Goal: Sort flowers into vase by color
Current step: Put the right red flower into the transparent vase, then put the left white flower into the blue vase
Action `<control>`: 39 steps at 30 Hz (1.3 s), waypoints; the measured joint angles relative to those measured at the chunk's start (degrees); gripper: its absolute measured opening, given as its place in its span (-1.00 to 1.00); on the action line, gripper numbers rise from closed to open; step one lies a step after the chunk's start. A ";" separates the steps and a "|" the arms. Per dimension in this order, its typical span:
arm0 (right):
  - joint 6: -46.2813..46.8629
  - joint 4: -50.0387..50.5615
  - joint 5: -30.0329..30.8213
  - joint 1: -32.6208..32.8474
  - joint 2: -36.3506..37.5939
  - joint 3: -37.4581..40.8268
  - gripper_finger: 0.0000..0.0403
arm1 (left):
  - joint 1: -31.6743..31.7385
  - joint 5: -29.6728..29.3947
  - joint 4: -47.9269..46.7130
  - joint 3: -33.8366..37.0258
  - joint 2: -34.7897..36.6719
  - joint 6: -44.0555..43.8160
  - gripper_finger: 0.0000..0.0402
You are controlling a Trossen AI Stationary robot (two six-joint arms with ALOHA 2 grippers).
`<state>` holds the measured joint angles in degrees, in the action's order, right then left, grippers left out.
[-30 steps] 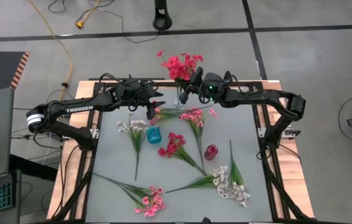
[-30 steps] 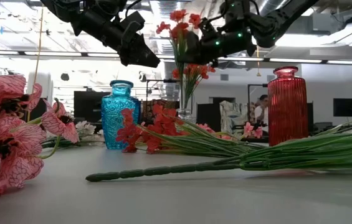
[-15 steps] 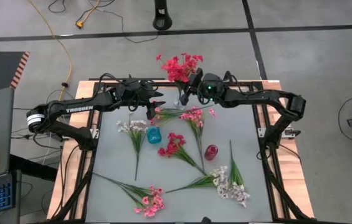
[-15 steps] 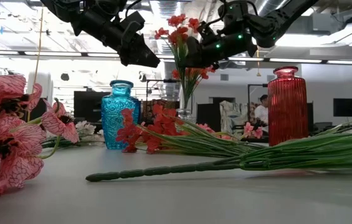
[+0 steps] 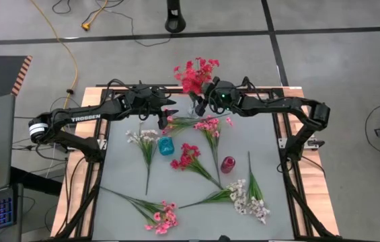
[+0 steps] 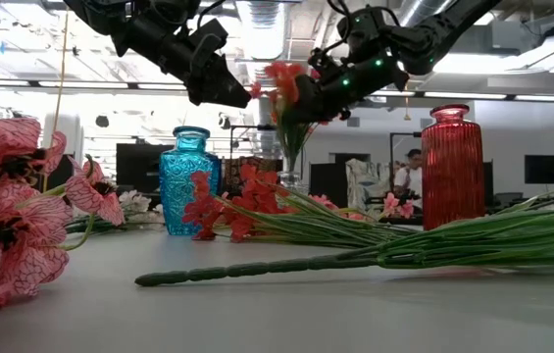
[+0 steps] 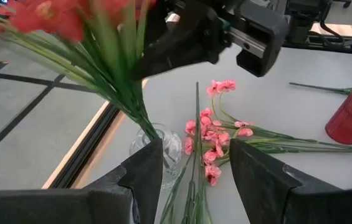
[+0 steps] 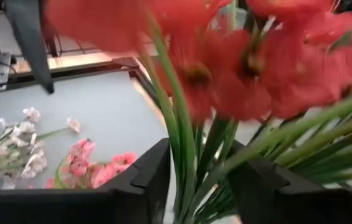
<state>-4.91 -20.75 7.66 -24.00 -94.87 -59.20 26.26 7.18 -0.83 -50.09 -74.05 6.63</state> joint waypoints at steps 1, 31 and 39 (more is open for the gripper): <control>0.31 0.84 -0.02 0.02 0.25 0.00 -0.07 | 0.00 -0.04 -0.49 0.00 0.27 0.00 -0.14; 1.89 32.85 -0.06 2.57 17.19 0.02 0.13 | -10.82 0.09 -53.35 0.00 17.09 -36.96 -0.14; 1.93 34.14 -0.06 4.53 18.44 0.02 0.13 | -20.42 -0.44 -57.16 0.00 14.11 -52.64 -0.14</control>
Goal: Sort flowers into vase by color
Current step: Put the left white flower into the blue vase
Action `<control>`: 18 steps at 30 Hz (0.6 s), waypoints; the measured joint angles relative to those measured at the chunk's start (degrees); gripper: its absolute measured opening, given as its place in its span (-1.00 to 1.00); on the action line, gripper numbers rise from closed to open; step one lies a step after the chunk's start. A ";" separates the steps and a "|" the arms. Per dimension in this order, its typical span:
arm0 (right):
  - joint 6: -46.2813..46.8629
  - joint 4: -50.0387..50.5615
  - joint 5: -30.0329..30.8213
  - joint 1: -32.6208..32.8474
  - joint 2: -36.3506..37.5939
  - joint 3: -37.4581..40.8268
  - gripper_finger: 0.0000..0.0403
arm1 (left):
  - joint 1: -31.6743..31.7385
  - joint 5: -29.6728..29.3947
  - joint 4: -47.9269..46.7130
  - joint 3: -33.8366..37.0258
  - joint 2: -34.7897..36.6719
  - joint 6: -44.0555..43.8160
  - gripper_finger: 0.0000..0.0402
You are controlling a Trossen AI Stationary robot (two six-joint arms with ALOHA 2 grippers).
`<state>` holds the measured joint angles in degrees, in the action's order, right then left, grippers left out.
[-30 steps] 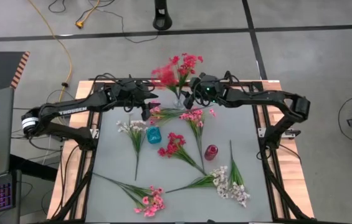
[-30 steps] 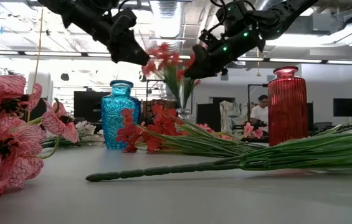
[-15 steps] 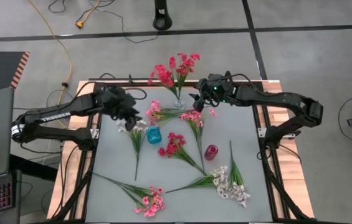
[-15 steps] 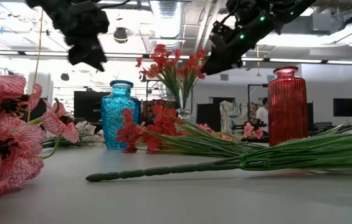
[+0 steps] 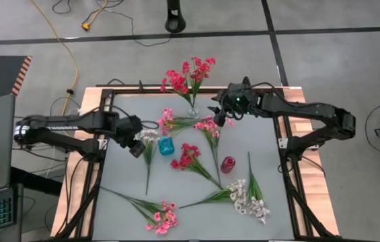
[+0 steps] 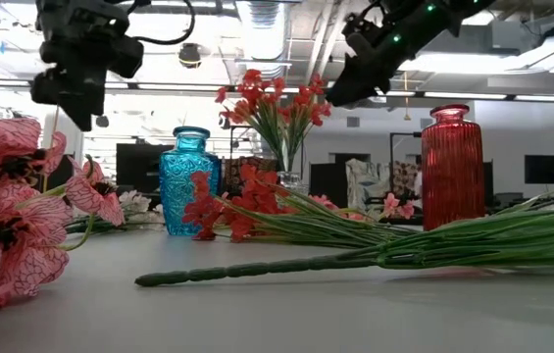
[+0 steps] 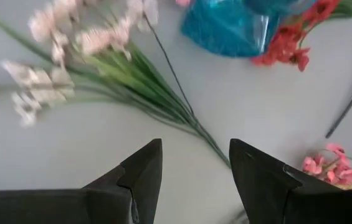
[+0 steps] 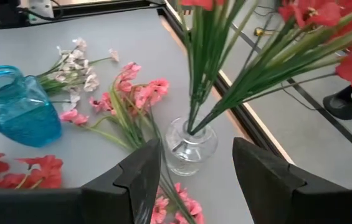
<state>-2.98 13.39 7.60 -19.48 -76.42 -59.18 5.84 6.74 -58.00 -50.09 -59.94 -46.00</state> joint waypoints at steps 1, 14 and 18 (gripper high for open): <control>0.00 -0.02 -0.02 0.14 0.00 0.00 0.13 | -1.10 -0.24 -0.02 0.00 -0.52 -1.60 -0.14; -0.02 2.85 -0.02 3.77 -0.48 0.00 0.13 | -16.23 -9.47 2.54 0.00 -10.59 -22.50 -0.14; -0.02 3.25 -0.02 4.73 -0.48 0.42 0.13 | -18.74 -9.82 4.21 0.00 -14.94 -25.82 -0.14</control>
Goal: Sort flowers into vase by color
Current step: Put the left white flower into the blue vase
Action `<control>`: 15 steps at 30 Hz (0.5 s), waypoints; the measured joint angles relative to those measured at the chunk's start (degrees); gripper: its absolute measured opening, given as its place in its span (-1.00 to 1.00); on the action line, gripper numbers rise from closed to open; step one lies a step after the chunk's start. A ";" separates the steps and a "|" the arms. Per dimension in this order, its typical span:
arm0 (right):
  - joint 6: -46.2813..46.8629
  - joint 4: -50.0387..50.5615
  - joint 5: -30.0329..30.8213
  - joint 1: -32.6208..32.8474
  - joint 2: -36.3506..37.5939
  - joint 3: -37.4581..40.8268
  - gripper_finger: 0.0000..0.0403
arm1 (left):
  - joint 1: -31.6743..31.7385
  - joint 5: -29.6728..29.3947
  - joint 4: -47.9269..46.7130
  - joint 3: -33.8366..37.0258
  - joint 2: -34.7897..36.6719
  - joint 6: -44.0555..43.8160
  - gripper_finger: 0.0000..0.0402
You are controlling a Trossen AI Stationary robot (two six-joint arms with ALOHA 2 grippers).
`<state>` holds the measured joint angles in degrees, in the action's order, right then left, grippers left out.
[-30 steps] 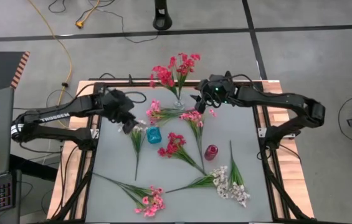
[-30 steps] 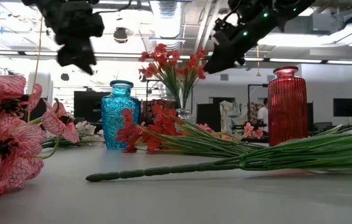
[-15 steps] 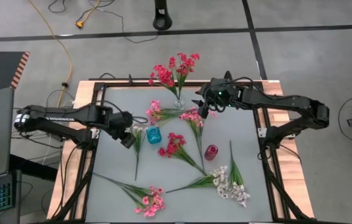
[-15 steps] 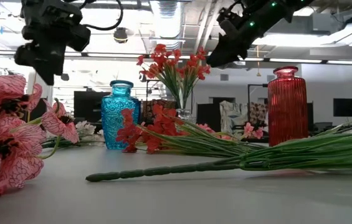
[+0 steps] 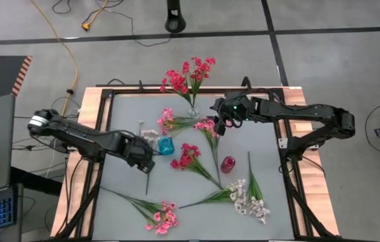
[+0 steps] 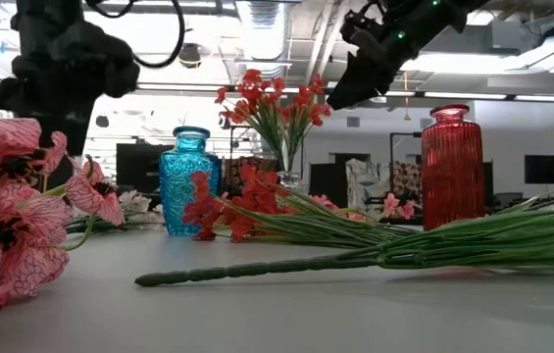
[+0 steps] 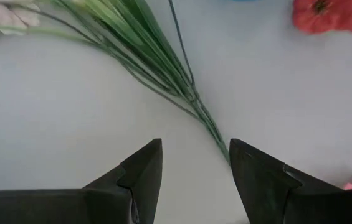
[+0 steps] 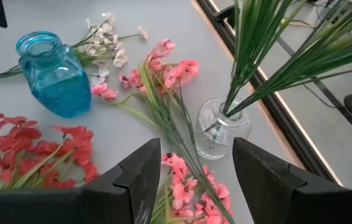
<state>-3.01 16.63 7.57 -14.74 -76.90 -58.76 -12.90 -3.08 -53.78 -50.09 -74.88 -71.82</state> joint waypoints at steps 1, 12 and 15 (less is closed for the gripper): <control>-0.02 0.04 0.00 0.21 0.00 0.00 0.13 | -0.46 -0.28 0.24 0.00 -1.17 -0.69 -0.14; 0.00 1.41 -0.01 0.92 0.00 0.00 0.13 | -1.91 -5.31 4.84 0.00 -12.56 -2.41 -0.14; 0.00 1.41 0.00 0.90 0.00 0.00 0.13 | -1.91 -6.81 4.88 0.00 -14.66 -3.12 -0.14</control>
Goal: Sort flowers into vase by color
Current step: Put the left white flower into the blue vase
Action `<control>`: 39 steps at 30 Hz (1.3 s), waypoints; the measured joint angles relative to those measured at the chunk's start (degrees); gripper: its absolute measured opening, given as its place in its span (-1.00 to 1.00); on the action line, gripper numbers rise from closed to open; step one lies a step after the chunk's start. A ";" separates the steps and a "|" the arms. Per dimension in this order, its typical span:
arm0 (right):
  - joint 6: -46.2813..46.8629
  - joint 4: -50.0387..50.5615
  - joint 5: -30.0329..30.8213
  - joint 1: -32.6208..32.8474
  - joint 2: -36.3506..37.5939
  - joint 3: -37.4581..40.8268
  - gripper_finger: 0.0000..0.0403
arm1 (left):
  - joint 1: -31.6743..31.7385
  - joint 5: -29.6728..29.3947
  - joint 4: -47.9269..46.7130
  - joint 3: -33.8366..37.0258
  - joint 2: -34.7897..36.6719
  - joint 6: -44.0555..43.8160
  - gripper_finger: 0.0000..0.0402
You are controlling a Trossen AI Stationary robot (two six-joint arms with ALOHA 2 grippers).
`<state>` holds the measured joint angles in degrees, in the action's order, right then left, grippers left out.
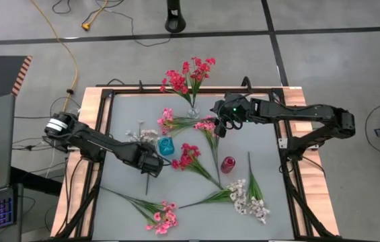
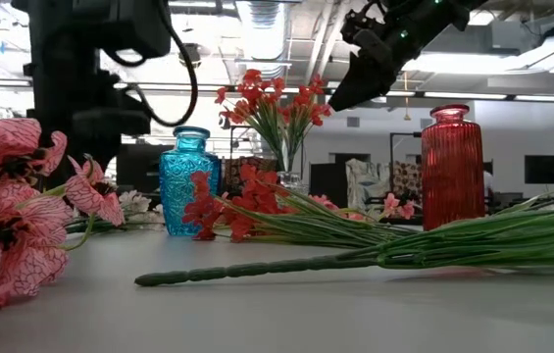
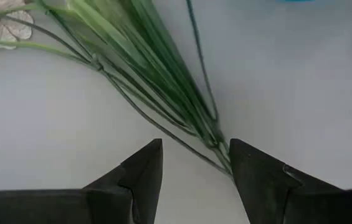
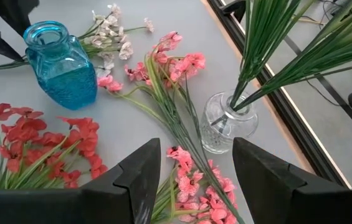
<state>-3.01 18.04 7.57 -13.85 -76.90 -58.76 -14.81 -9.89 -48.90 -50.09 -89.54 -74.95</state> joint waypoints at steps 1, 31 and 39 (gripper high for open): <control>0.00 0.00 -0.01 0.00 0.00 0.00 0.13 | 0.00 -0.07 0.03 0.00 -0.64 -0.14 -0.14; 0.02 0.13 -0.02 0.00 -0.02 0.00 0.13 | 0.00 -4.72 2.61 0.02 -3.38 0.00 -0.14; 0.02 0.26 -0.04 -0.02 -0.04 0.00 0.13 | 0.00 -3.87 6.88 2.13 -3.80 0.93 -0.17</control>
<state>-2.98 18.30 7.53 -13.87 -76.95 -58.76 -14.81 -13.76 -42.02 -47.96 -93.34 -74.02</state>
